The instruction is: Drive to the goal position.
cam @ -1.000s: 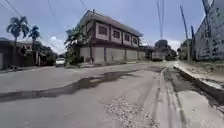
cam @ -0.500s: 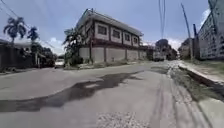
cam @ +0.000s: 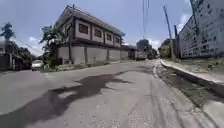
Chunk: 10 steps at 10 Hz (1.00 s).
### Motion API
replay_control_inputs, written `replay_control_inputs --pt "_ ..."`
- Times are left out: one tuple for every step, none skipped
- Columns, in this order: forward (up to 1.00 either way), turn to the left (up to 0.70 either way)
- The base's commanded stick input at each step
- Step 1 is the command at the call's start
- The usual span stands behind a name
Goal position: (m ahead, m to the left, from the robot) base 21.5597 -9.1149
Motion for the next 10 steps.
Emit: replay_control_inputs --pt "1.0 -0.18" --pt "1.0 0.0" --pt "1.0 0.0" --pt "1.0 0.0" --pt "1.0 0.0" --pt "1.0 0.0" --pt "1.0 0.0" --pt "1.0 0.0" --pt "1.0 0.0" --pt "1.0 -0.16"
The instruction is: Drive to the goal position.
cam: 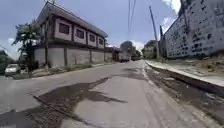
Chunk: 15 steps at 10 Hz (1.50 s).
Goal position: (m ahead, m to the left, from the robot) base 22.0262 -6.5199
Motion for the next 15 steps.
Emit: replay_control_inputs --pt "1.0 -0.36" --pt "1.0 -0.39" --pt "1.0 -0.39" --pt "1.0 -0.09" --pt "1.0 -0.04" --pt "1.0 0.0" --pt "1.0 0.0" --pt "1.0 0.0" --pt "1.0 0.0" --pt "1.0 0.0" --pt "1.0 0.0" --pt "1.0 0.0" --pt "1.0 0.0" --pt "1.0 0.0" --pt "1.0 -0.02"
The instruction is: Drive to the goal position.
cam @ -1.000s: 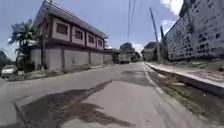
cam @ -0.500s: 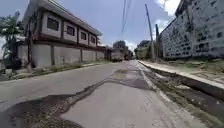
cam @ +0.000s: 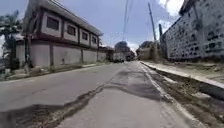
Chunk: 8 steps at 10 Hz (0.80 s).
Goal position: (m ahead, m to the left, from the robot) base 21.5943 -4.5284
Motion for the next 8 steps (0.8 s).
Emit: replay_control_inputs --pt "1.0 -0.07" --pt "1.0 -0.27" --pt "1.0 -0.4" --pt "1.0 -0.4" --pt "1.0 -0.4" --pt "1.0 -0.4" --pt "1.0 -0.19" --pt "1.0 -0.01"
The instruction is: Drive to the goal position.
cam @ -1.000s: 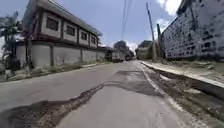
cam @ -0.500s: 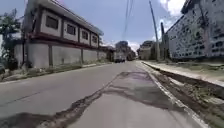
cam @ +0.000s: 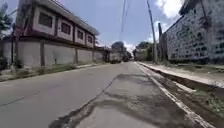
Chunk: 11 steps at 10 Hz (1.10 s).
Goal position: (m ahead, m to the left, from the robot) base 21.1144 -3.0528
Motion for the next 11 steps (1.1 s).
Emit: replay_control_inputs --pt "1.0 0.0" --pt "1.0 0.0" --pt "1.0 0.0" --pt "1.0 -0.01" --pt "1.0 -0.21" --pt "1.0 -0.36" --pt "1.0 -0.4" --pt "1.0 -0.4" --pt "1.0 -0.28" --pt "1.0 -0.06" --pt "1.0 0.0"
